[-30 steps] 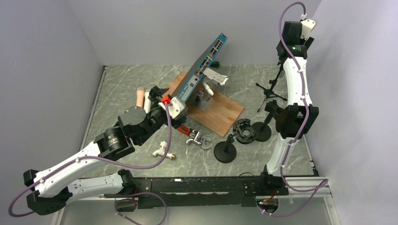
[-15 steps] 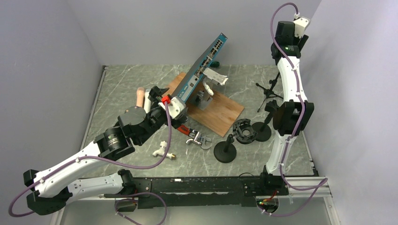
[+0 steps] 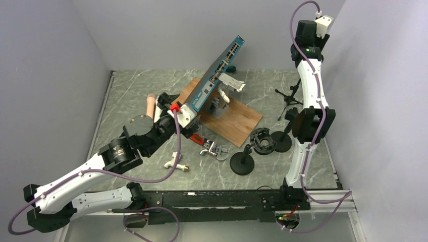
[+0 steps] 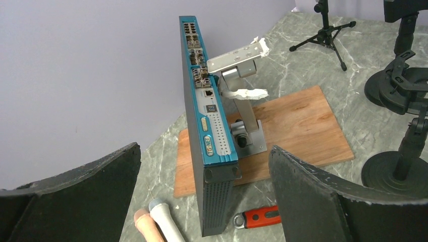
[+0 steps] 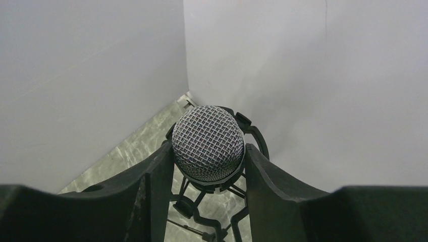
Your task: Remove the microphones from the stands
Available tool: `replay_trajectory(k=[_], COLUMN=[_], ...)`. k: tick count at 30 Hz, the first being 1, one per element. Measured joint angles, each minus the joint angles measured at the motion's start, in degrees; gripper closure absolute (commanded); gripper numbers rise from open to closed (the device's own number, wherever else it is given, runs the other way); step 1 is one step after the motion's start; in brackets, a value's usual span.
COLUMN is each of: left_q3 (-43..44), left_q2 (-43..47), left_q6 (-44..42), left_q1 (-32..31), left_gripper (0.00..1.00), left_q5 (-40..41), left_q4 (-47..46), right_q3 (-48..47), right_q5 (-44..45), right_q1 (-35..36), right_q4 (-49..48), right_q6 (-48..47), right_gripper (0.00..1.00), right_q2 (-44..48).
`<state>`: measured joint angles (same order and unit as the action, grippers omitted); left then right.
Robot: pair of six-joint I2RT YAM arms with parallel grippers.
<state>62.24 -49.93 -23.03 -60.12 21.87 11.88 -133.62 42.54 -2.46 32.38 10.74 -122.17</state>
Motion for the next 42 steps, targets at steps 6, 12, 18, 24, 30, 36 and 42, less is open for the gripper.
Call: replay_trajectory(k=[6, 12, 18, 24, 30, 36, 42], left_q3=[0.0, 0.0, 0.0, 0.0, 0.0, 0.0, -0.1], left_q2=[0.0, 0.0, -0.2, -0.3, -0.5, -0.4, -0.2], left_q6=[0.0, 0.0, 0.0, 0.0, 0.0, 0.0, -0.2], left_q1=[0.1, 0.2, 0.2, 0.3, 0.3, 0.3, 0.4], left_gripper=[0.01, 0.01, 0.00, 0.01, 0.00, 0.01, 0.01], left_q5=[0.0, 0.0, 0.0, 0.0, 0.0, 0.3, 2.3], left_q4=[0.0, 0.0, 0.0, 0.0, 0.0, -0.1, -0.5], right_q3=[-0.3, 0.8, 3.5, 0.3, -0.3, 0.5, 1.2], right_q5=[0.2, -0.2, -0.2, -0.7, -2.4, -3.8, -5.2], right_q1=[0.2, 0.6, 1.9, 2.3, 2.3, 3.4, 5.9], right_q4=[0.1, -2.8, -9.2, -12.5, -14.4, -17.0, -19.2], right_q6=[-0.7, -3.0, -7.5, -9.1, -10.8, -12.8, -14.0], right_gripper=[1.00, 1.00, 1.00, 1.00, 1.00, 1.00, 1.00], right_q2=[-0.1, 0.4, 4.5, 7.6, 10.7, 16.0, 22.1])
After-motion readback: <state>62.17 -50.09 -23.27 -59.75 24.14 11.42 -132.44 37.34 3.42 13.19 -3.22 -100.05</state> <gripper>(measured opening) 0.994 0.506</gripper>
